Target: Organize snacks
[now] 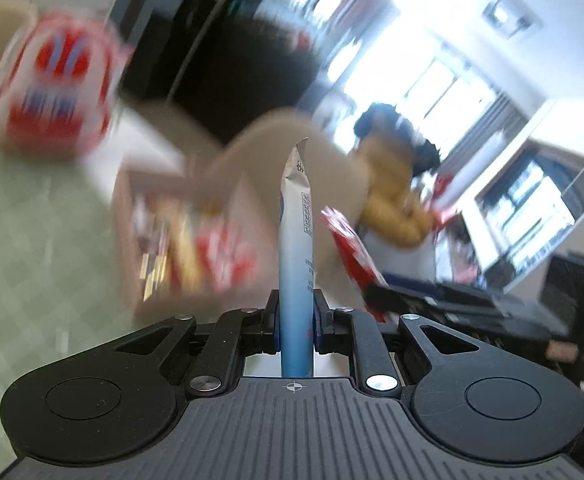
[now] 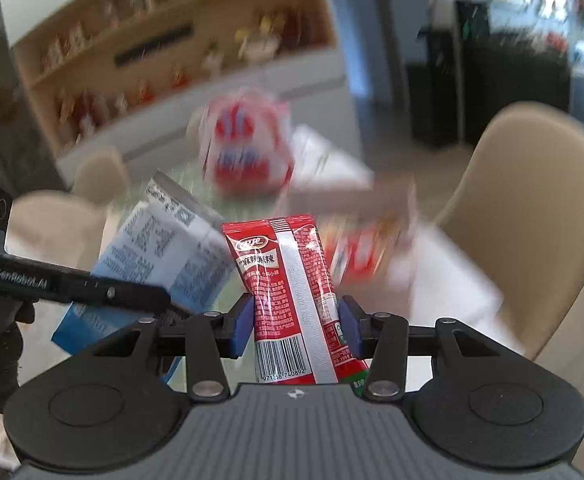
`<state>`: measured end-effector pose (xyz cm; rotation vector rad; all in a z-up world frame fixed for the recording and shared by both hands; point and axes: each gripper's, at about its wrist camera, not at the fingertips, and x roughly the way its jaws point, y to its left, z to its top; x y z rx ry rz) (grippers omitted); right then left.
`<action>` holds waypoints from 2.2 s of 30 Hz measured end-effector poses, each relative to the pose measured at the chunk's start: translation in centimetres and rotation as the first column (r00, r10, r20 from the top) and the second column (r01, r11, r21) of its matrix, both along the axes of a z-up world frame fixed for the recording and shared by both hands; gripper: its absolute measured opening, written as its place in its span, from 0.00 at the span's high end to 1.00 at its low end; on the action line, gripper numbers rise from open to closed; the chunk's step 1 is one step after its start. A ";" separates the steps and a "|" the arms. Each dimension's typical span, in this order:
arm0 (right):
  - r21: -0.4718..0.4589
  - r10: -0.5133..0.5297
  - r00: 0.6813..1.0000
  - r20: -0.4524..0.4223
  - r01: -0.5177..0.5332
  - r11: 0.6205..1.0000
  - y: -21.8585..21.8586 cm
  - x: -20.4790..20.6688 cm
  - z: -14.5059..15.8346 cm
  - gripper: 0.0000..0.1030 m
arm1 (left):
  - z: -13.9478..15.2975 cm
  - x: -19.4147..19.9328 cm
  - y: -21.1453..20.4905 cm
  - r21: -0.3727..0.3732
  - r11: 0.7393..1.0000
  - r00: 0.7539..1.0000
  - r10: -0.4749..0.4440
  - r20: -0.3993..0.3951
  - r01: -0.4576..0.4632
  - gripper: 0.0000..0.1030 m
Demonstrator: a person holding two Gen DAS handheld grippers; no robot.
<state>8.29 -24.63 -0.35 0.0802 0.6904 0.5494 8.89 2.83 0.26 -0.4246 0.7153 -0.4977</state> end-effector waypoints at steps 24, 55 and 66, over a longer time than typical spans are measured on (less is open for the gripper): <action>-0.037 -0.139 0.979 -0.150 0.135 0.990 4.0 16.8 -6.1 0.56 | -9.6 12.7 0.8 0.124 0.969 0.969 0.228 -0.098 -0.215 0.79; -0.092 -0.263 0.965 0.006 0.263 0.961 4.9 -6.4 -3.6 0.38 | -2.7 -9.9 -4.9 0.333 0.916 0.973 0.190 0.128 -0.223 0.84; -0.055 -0.279 0.957 0.081 0.284 0.957 4.3 -10.4 -1.9 0.38 | -1.7 -12.9 -6.9 0.394 0.890 0.967 0.163 0.196 -0.230 0.84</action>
